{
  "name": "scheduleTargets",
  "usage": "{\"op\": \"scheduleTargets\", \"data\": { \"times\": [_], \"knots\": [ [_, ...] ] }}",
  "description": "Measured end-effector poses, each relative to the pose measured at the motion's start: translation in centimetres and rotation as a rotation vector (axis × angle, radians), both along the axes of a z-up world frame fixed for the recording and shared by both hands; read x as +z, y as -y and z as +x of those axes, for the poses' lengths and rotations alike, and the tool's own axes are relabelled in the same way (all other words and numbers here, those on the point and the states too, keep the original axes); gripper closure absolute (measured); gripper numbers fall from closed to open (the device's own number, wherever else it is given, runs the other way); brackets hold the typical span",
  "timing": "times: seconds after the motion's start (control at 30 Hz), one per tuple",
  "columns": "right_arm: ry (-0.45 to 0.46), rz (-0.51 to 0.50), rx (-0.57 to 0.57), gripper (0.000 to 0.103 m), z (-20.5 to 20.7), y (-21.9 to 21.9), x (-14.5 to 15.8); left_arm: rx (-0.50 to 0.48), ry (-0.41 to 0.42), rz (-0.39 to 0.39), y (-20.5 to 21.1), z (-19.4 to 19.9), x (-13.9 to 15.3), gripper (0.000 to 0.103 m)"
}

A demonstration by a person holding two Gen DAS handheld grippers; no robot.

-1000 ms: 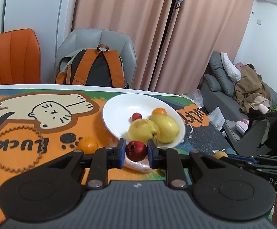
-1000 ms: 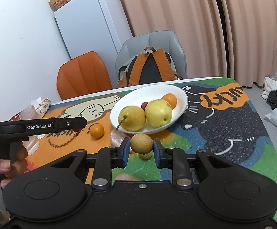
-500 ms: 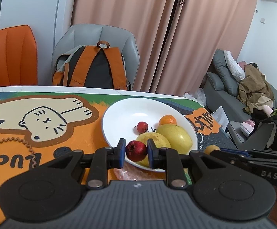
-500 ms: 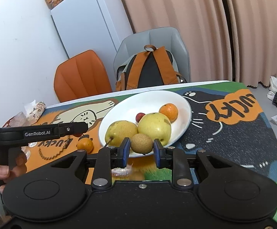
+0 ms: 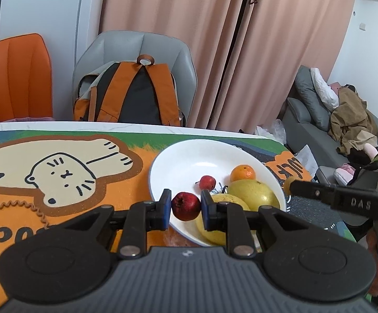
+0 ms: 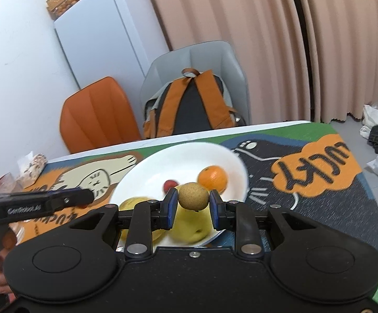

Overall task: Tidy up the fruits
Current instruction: 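Carry the red fruit and brown fruit over the white plate with both tools, then open both tools to drop the fruits into the white plate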

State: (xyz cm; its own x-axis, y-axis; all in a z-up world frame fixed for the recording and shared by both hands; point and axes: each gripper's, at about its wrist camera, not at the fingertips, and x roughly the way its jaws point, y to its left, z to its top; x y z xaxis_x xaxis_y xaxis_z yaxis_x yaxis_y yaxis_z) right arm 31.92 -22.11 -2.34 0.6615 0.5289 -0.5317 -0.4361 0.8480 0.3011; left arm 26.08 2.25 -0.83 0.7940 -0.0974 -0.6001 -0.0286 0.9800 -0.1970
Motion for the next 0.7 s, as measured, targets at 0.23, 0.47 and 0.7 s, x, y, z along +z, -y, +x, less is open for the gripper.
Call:
{"op": "scheduleTargets", "data": {
  "times": [0.23, 0.47, 0.7],
  "knots": [
    [-0.012, -0.004, -0.006, 0.077, 2.0, 0.0, -0.6, 0.003, -0.010, 0.009, -0.1, 0.9, -0.2, 0.081],
    [-0.030, 0.022, -0.025, 0.068, 1.9, 0.6, -1.1, -0.007, -0.024, 0.009, 0.2, 2.1, -0.8, 0.081],
    [-0.036, 0.028, -0.019, 0.065, 0.1, 1.5, -1.1, -0.018, -0.017, 0.012, 0.8, 3.7, -0.9, 0.081]
  ]
}}
